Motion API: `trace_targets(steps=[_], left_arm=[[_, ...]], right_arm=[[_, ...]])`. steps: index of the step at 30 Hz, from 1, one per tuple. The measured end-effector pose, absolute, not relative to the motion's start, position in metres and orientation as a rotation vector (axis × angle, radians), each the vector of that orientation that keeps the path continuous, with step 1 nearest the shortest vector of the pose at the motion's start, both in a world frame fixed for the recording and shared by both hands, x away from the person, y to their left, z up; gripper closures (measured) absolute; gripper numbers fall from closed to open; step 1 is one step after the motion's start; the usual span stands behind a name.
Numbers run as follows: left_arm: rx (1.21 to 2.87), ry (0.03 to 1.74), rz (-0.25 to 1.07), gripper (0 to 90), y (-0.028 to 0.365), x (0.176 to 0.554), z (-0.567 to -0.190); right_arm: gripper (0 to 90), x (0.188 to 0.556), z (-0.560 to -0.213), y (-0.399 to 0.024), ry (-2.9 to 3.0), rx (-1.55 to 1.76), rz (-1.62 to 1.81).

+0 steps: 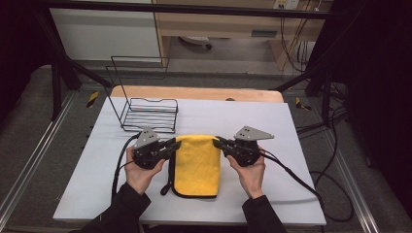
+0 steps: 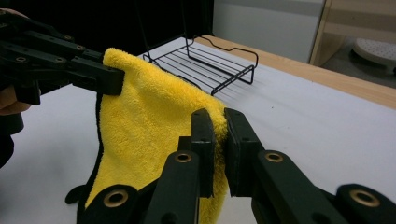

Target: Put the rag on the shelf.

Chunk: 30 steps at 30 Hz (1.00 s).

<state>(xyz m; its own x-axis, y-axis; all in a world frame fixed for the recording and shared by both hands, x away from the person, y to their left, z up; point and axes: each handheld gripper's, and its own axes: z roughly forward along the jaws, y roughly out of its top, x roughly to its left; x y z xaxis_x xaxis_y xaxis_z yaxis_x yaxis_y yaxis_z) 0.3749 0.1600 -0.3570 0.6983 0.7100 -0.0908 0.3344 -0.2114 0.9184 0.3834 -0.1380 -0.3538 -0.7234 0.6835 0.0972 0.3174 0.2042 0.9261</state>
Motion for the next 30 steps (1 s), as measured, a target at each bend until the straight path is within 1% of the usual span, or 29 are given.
trace_targets(steps=[16,30], left_arm=[[1.718,0.788,0.487,79.3,0.165,0.364,-0.330],[1.649,0.764,0.534,79.0,0.172,0.365,-0.311]], right_arm=[[83.6,0.366,-0.319,-0.132,2.043,0.816,1.543],[83.5,0.368,-0.301,-0.125,1.970,0.777,1.568]])
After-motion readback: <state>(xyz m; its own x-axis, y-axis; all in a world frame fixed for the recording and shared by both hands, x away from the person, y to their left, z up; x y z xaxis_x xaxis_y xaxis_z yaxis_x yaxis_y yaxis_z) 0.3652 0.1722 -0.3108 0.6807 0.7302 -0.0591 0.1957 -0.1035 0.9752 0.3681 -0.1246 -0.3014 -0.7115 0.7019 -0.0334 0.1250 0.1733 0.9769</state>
